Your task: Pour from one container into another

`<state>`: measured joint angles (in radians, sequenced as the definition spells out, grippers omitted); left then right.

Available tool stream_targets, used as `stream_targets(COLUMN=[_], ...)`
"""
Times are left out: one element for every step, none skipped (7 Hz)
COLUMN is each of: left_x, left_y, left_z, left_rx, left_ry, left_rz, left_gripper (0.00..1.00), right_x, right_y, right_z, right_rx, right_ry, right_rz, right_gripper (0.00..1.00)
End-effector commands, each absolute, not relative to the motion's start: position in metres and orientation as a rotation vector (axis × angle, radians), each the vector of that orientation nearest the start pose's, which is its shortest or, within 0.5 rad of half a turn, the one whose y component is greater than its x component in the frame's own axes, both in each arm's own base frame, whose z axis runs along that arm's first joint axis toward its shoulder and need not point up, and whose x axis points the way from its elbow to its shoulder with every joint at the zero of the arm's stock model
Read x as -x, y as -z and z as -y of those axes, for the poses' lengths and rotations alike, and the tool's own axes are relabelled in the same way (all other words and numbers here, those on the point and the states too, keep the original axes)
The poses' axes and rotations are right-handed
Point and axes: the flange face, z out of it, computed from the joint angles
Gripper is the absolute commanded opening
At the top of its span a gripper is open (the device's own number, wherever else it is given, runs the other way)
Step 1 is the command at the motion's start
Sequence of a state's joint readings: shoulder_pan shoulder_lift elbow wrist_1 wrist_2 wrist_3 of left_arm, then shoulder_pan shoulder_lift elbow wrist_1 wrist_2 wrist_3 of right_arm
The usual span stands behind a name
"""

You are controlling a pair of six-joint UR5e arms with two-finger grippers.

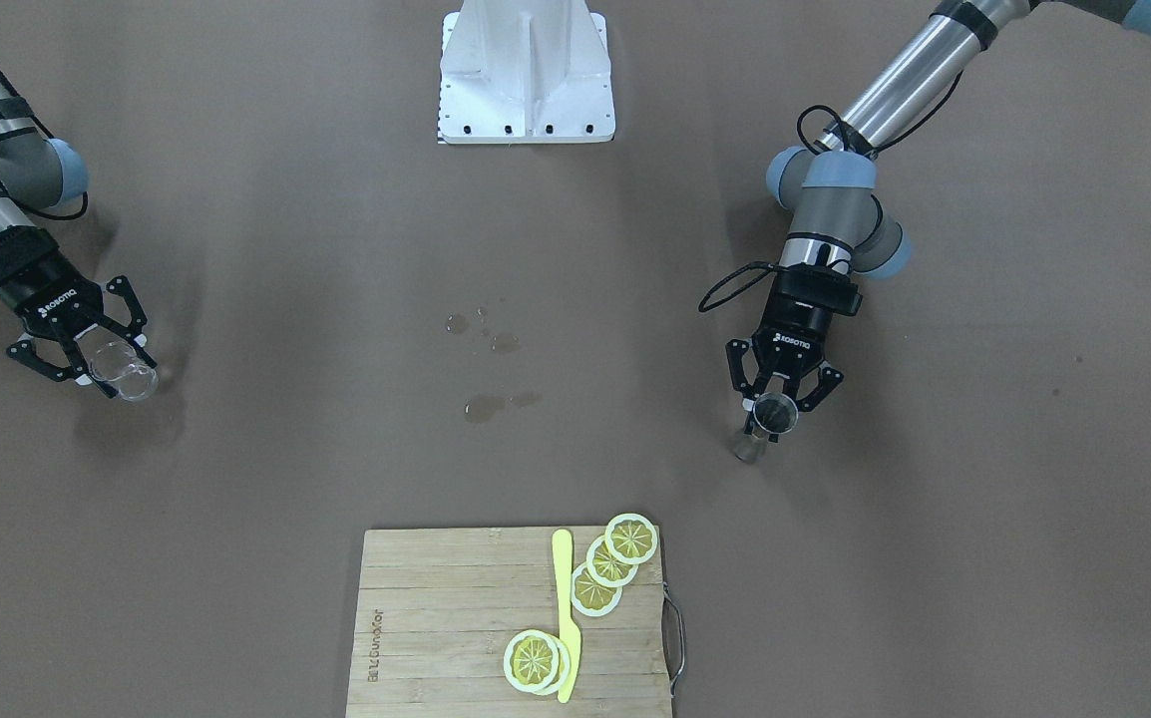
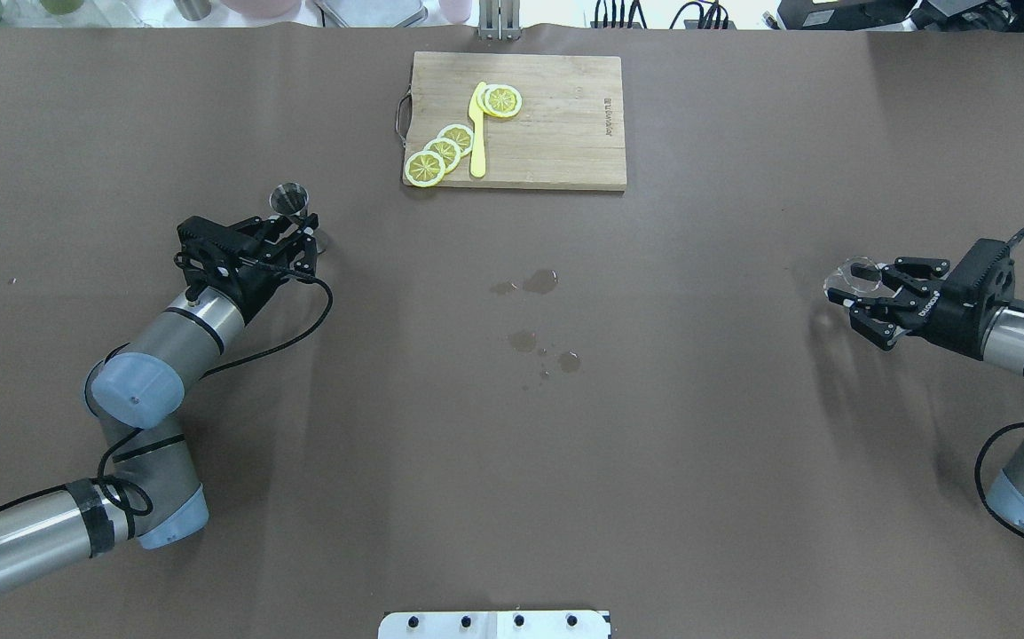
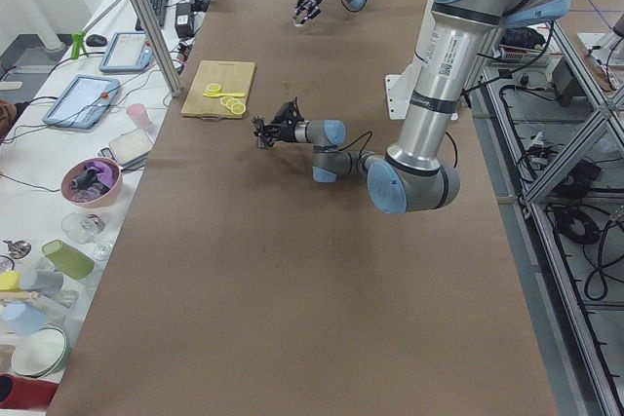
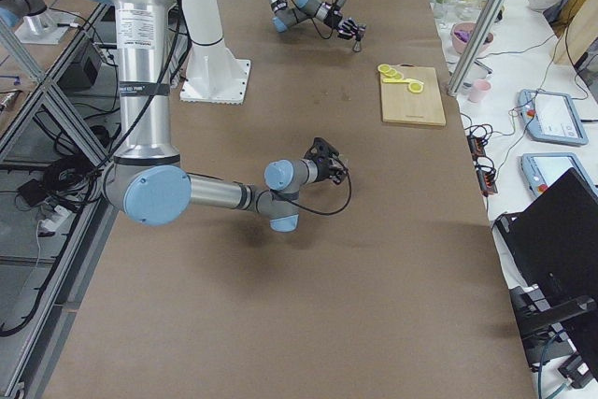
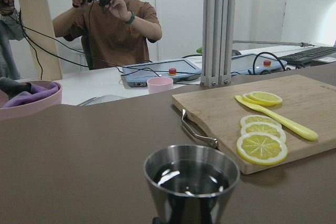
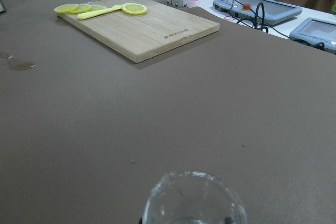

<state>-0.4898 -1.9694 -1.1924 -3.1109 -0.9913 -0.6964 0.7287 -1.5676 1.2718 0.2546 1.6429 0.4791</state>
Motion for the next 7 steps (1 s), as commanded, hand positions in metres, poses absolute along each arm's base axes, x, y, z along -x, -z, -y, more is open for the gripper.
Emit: stream_targets(left_x=[-0.478, -0.478, -0.478, -0.4778, -0.4777, -0.4781, -0.4781], left_y=[-0.4475, -0.4475, -0.4475, -0.4475, -0.4468, -0.4457, -0.4457], left_z=[0.4674, 0.4674, 0.4674, 0.4675, 0.4674, 0.4674, 0.4674], left_rx=[-1.294, -1.294, -1.294, -1.295, -1.295, -1.296, -1.296], left_ry=[0.149, 0.149, 0.149, 0.15, 0.151, 0.151, 0.151], left_rz=[-0.878, -0.878, -0.878, -0.877, -0.878, -0.882, -0.882], left_gripper=[0.26, 0.28, 0.31, 0.33, 0.36, 0.38, 0.39], right_x=[0.274, 0.2745, 0.2745, 0.2744, 0.2745, 0.2739, 0.274], right_y=[-0.6064, -0.6057, -0.605, -0.6048, -0.6049, -0.6055, -0.6057], right_z=[0.4136, 0.414, 0.4141, 0.414, 0.4141, 0.4135, 0.4136], right_rx=[-1.18, -1.182, -1.184, -1.186, -1.184, -1.185, -1.184], right_ry=[0.346, 0.347, 0.347, 0.348, 0.348, 0.349, 0.349], right_rz=[0.988, 0.989, 0.989, 0.989, 0.989, 0.988, 0.987], right_gripper=[0.13, 0.18, 0.21, 0.21, 0.21, 0.21, 0.21])
